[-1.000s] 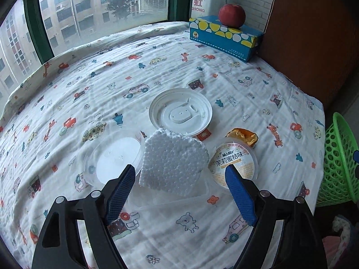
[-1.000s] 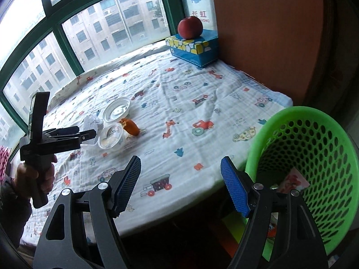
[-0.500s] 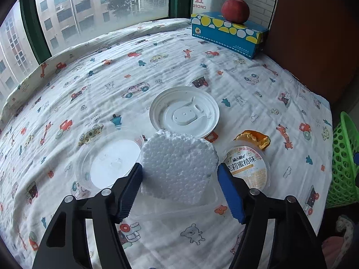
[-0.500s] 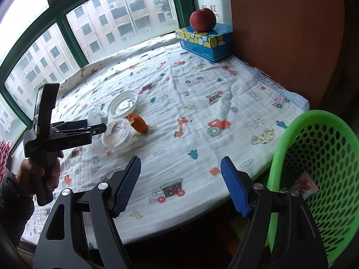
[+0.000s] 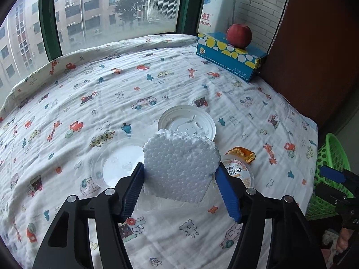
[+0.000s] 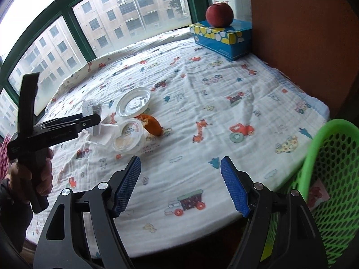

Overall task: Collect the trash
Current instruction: 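Grasp the white foam block with the left tool while the right tool grasps the orange peel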

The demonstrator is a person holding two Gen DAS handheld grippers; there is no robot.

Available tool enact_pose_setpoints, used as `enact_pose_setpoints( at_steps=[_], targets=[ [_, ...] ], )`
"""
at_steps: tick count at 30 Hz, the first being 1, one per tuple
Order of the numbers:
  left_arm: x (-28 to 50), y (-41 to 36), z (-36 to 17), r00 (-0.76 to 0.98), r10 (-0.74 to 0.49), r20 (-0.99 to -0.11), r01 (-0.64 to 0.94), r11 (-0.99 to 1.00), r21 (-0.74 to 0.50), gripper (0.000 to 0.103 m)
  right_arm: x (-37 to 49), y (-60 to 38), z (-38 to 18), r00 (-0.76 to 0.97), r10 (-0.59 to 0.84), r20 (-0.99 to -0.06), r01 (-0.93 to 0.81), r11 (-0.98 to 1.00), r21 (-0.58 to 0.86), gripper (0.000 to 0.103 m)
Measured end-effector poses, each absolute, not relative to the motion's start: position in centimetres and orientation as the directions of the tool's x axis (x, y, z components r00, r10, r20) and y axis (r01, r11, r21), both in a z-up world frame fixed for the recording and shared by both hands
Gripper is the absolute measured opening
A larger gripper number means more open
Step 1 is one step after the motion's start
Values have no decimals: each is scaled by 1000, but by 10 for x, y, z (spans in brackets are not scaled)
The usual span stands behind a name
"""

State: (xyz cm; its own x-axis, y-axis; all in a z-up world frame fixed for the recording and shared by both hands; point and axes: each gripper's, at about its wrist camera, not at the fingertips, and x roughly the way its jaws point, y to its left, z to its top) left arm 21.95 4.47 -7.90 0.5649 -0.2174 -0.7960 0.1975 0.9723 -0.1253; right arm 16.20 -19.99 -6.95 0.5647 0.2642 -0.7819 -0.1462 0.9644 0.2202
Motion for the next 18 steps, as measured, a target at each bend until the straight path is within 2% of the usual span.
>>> enact_pose_setpoints(
  at_steps=[3, 11, 18],
  targets=[
    [215, 50, -73, 574, -217, -790, 190, 973, -130, 62, 179, -193, -73, 540, 304, -785, -132, 952, 278, 72],
    [206, 68, -70, 583, -205, -786, 179, 976, -122, 62, 227, -169, -85, 457, 422, -783, -74, 895, 440, 57],
    [202, 83, -73, 583, -216, -783, 164, 975, -147, 62, 267, -152, -103, 380, 466, -799, 39, 855, 517, 54]
  ],
)
